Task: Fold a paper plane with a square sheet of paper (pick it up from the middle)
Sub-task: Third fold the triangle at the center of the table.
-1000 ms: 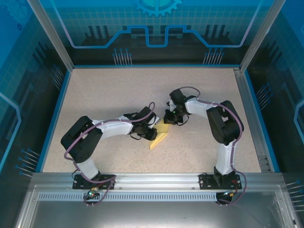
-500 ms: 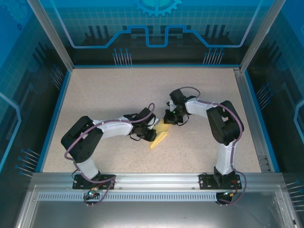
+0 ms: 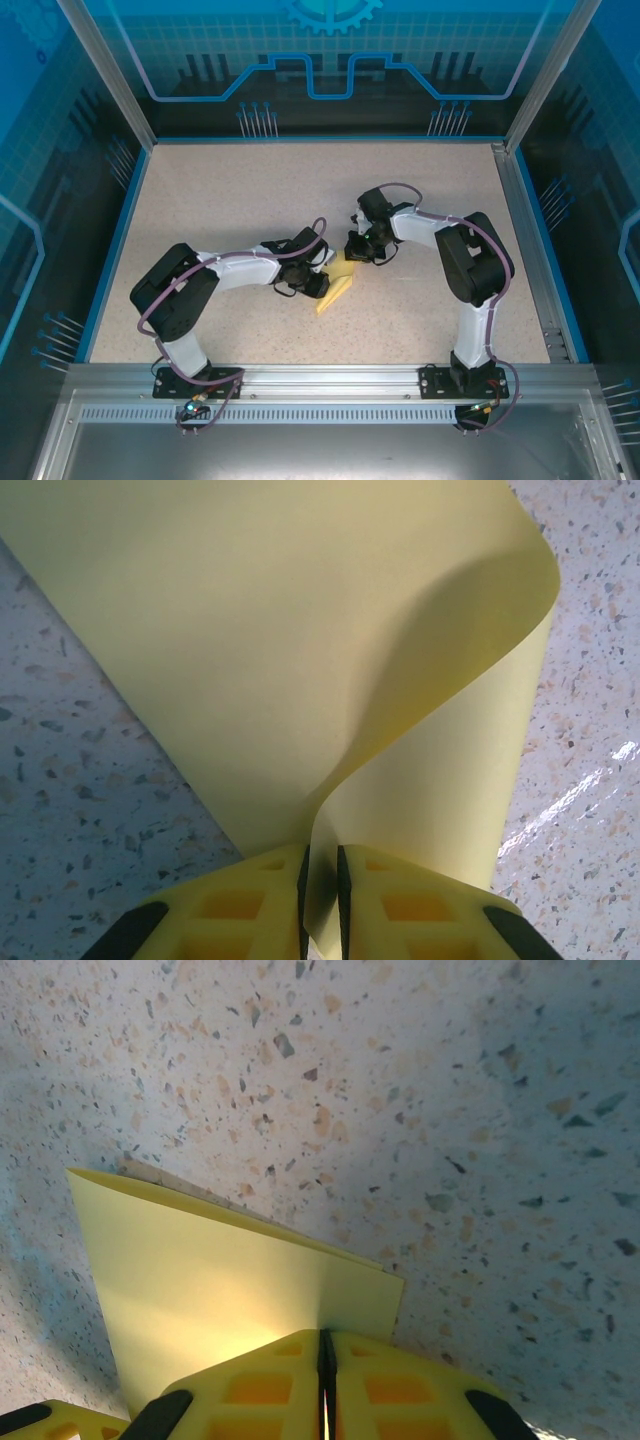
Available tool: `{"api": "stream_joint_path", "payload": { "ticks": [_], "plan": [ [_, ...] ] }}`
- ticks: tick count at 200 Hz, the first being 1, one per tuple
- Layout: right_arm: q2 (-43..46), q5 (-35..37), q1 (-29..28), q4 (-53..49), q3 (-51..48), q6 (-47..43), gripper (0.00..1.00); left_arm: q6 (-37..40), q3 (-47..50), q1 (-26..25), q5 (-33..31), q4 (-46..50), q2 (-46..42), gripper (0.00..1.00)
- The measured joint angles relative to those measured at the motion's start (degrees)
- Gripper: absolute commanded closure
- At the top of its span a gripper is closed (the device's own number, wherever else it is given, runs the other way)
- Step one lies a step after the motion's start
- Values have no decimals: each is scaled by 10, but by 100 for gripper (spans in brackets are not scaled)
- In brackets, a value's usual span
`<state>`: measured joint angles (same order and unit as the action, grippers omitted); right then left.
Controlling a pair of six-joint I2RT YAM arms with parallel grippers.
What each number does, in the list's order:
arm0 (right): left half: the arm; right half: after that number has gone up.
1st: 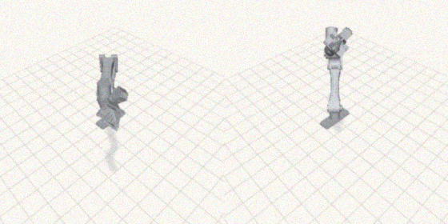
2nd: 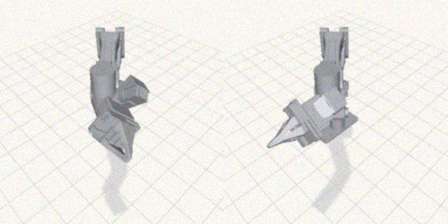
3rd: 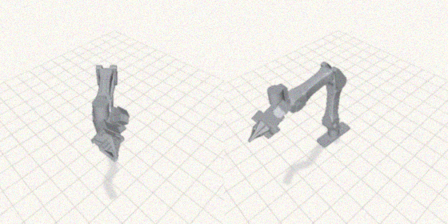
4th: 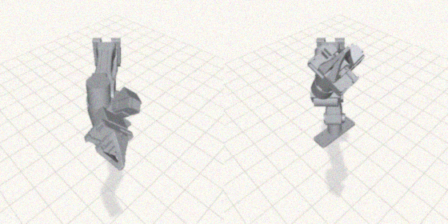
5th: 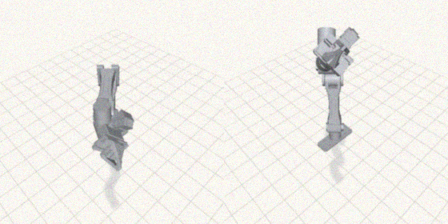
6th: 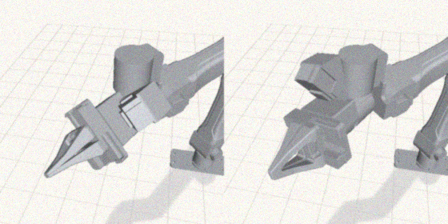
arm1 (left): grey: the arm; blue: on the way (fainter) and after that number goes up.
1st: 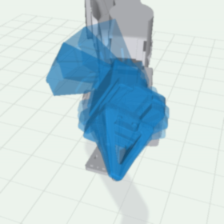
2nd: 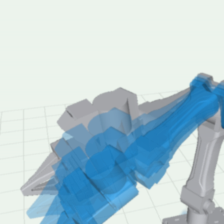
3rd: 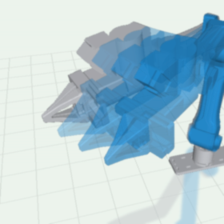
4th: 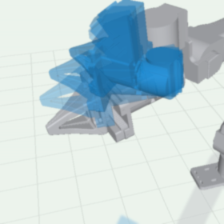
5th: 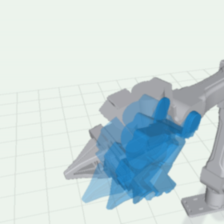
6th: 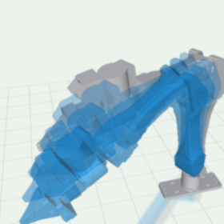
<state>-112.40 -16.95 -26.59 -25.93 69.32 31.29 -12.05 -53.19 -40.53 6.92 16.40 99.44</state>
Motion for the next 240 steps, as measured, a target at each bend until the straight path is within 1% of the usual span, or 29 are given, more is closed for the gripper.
{"api": "stream_joint_path", "payload": {
  "ticks": [112, 165, 240],
  "plan": [
    [2, 0, 0, 5, -4, 4, 91, 0, 2, 0, 0, -4, -1, 81],
    [2, 0, 0, 5, -4, 6, 91, 0, 20, 0, -6, -19, -23, 82],
    [3, 0, 0, 9, -7, 6, 91, 0, 19, 0, -6, -24, -11, 82]
  ]
}}
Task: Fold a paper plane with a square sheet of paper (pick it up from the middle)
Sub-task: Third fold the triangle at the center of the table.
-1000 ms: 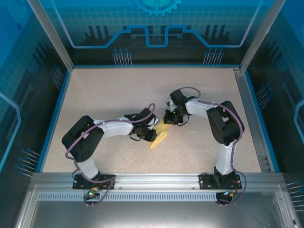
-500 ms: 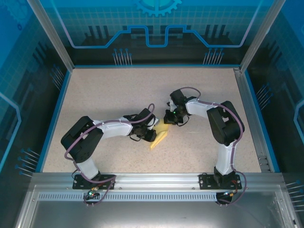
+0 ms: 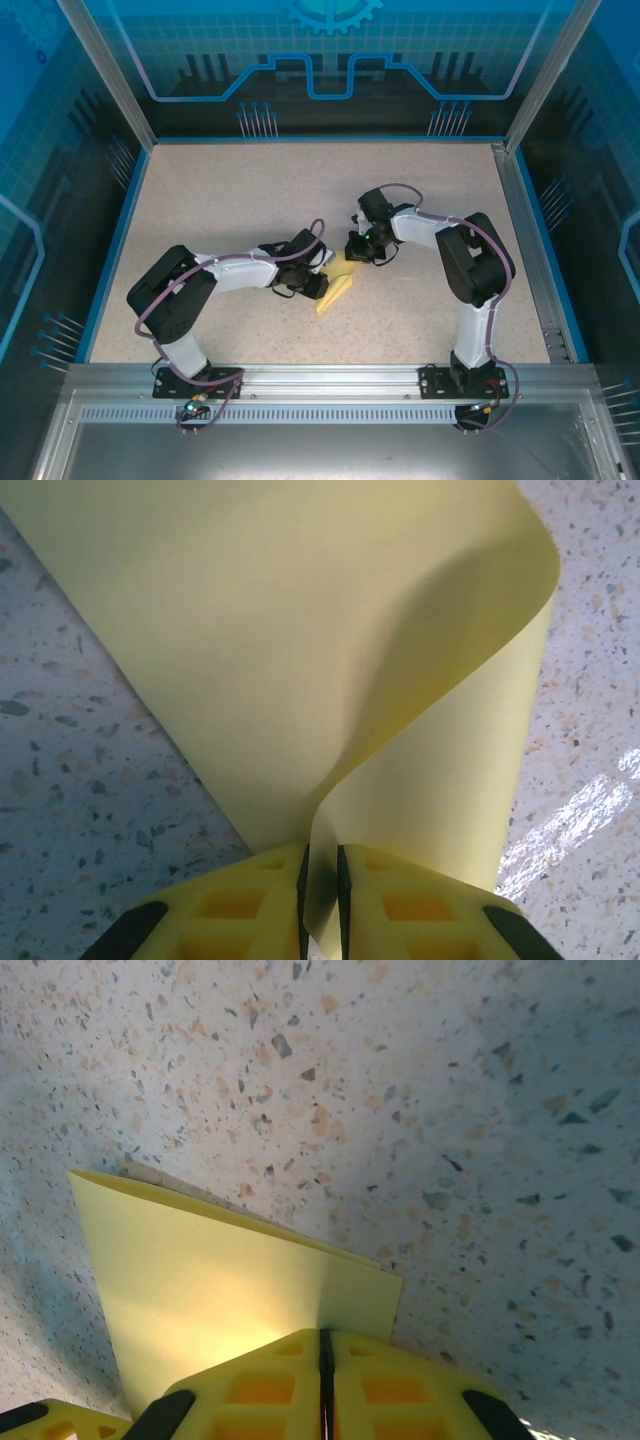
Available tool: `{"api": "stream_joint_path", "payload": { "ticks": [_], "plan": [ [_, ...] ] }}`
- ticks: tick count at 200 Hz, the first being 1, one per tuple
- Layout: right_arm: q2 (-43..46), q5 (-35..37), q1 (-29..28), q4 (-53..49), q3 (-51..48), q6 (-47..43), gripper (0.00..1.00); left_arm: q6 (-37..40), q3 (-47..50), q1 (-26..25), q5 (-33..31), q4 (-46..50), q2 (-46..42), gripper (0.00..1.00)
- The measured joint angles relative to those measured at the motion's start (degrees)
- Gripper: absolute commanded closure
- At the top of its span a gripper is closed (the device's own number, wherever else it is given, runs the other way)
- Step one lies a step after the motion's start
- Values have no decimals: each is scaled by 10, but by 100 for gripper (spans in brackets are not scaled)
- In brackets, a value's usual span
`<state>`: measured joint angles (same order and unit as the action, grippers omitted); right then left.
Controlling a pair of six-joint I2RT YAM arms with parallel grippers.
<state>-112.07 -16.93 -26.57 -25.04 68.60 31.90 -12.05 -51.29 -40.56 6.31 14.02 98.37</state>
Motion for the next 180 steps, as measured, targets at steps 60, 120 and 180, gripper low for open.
{"api": "stream_joint_path", "payload": {
  "ticks": [60, 120, 180],
  "plan": [
    [3, 0, 0, 5, -4, 2, 91, 0, -1, 0, 0, 0, 0, 81],
    [5, 0, 0, 10, -8, 2, 91, 0, 0, 0, 0, -1, -2, 81],
    [5, 0, 0, 10, -8, 2, 91, 0, -1, 0, 2, -4, -2, 81]
  ]
}}
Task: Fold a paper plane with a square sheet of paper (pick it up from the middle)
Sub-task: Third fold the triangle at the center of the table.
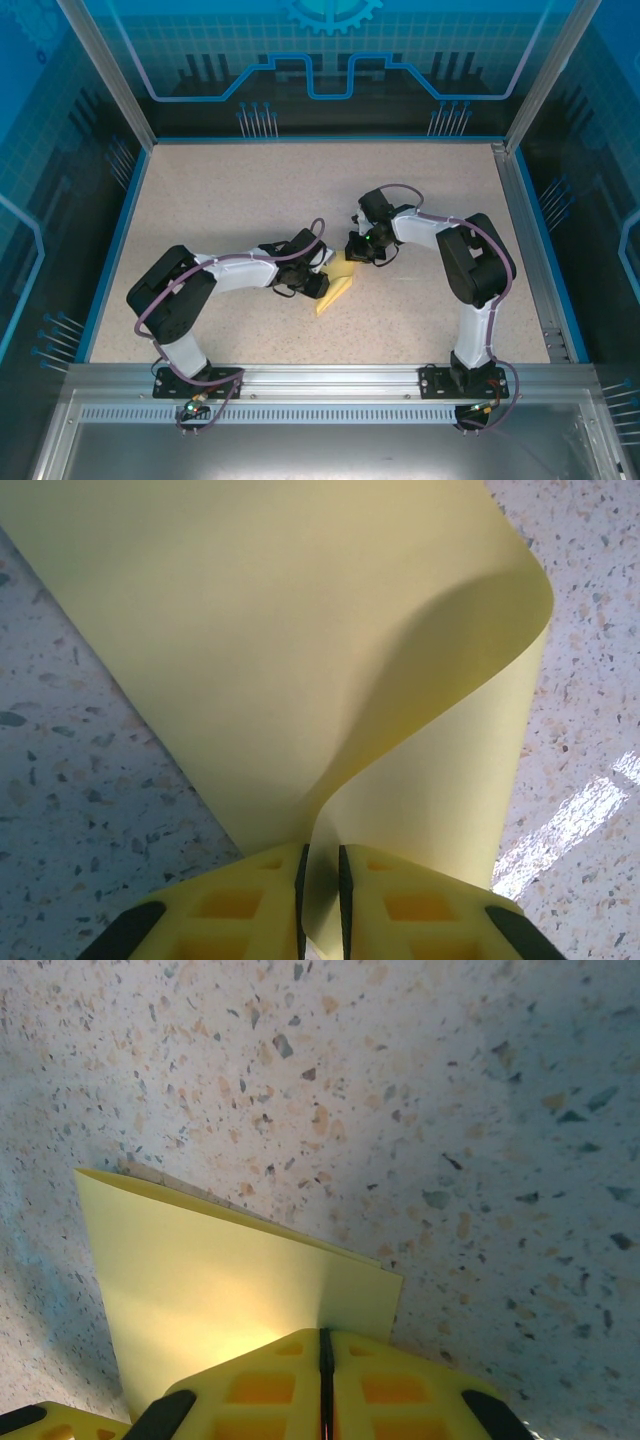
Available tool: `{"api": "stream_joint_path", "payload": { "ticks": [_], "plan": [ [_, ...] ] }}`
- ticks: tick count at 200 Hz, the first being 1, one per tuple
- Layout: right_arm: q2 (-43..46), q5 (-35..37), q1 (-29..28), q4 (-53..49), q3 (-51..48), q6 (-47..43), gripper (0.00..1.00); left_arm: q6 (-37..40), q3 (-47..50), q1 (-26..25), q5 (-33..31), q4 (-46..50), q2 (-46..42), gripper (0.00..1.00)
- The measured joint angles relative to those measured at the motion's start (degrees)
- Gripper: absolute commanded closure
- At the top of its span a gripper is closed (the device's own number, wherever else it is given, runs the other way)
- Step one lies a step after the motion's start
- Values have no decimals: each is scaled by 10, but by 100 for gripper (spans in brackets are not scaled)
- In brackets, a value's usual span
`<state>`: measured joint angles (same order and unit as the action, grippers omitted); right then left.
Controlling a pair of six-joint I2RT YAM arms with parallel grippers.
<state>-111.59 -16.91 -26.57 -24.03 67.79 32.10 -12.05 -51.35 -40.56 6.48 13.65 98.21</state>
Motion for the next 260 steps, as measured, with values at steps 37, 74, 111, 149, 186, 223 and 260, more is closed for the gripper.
{"api": "stream_joint_path", "payload": {
  "ticks": [37, 74, 111, 149, 186, 223, 260],
  "plan": [
    [0, 0, 0, 1, -1, 0, 91, 0, 0, 0, 0, 0, 0, 81],
    [1, 0, 0, 5, -4, 0, 91, 0, -3, 0, 0, 0, 6, 81],
    [3, 0, 0, 9, -7, 0, 91, 1, -5, 0, 0, 0, 10, 82],
    [5, 0, 0, 10, -7, 3, 91, 1, -7, 1, 0, 0, 12, 82],
    [26, -7, 3, 7, -26, 11, 88, 2, -7, 1, 0, -2, 12, 82],
    [106, 0, 16, -6, -51, 19, 84, 2, -7, 1, 0, -3, 12, 82],
    [174, -16, 29, 1, -83, 23, 87, 2, -7, 1, 0, -2, 12, 82]
  ]
}}
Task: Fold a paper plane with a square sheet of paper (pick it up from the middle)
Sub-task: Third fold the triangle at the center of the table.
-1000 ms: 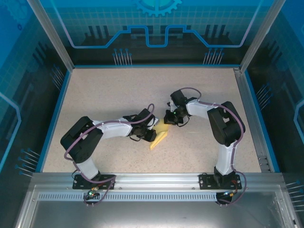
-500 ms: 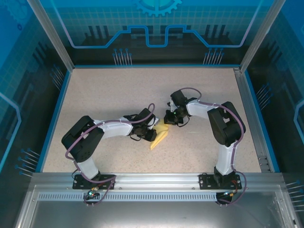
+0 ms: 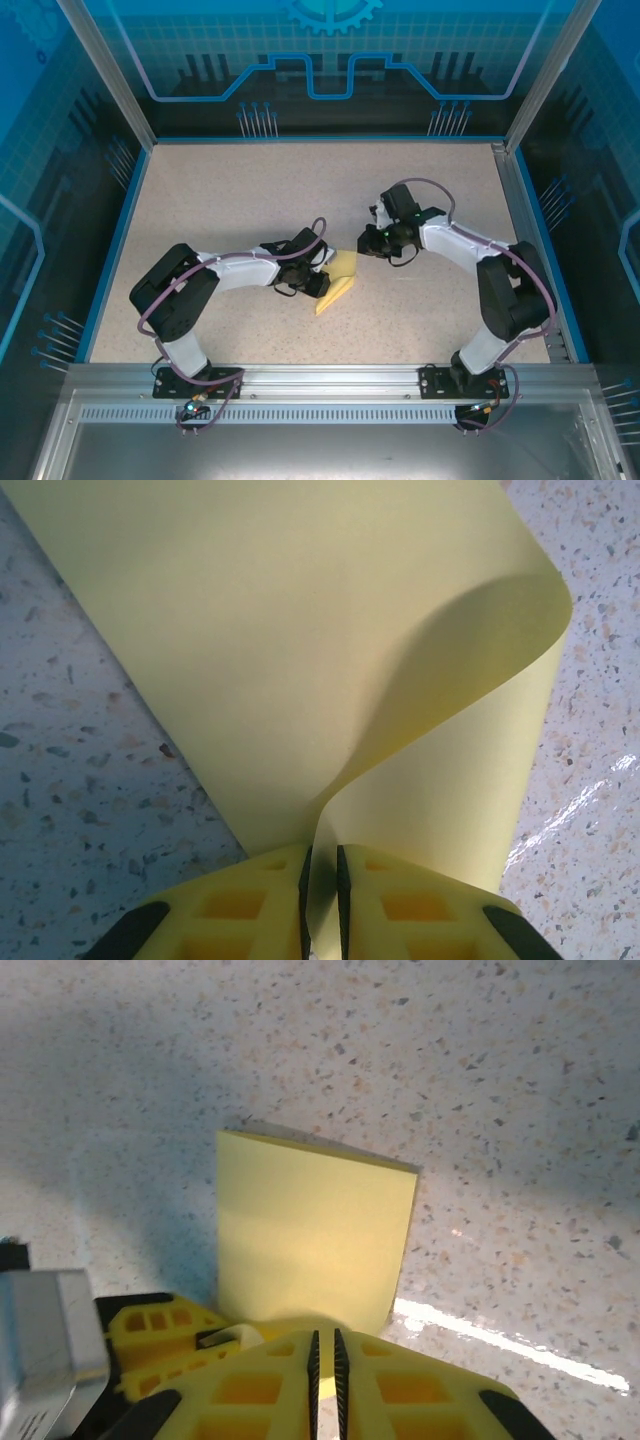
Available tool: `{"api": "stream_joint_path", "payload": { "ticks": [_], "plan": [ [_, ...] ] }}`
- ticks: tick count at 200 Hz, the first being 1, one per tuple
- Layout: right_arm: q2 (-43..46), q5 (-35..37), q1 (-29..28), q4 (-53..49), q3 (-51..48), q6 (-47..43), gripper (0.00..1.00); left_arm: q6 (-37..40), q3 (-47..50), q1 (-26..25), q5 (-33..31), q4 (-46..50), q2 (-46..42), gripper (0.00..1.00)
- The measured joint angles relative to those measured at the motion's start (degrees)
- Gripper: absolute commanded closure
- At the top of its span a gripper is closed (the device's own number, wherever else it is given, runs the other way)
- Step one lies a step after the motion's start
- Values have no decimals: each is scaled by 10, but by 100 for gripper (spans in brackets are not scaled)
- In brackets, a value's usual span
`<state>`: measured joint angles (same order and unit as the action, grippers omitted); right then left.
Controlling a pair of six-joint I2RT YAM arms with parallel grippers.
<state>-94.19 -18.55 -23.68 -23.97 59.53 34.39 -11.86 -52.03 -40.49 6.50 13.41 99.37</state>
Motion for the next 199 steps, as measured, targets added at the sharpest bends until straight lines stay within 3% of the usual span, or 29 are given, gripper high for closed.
{"api": "stream_joint_path", "payload": {
  "ticks": [39, 71, 199],
  "plan": [
    [7, -38, -35, 54, -66, 43, 92, 0, 0, 0, 0, 0, 0, 82],
    [7, -60, -59, 103, -105, 88, 90, 0, 0, 0, 0, 0, 0, 82],
    [-42, -62, -88, 148, -85, 123, 89, 1, 0, 0, 4, 0, 0, 82]
  ]
}}
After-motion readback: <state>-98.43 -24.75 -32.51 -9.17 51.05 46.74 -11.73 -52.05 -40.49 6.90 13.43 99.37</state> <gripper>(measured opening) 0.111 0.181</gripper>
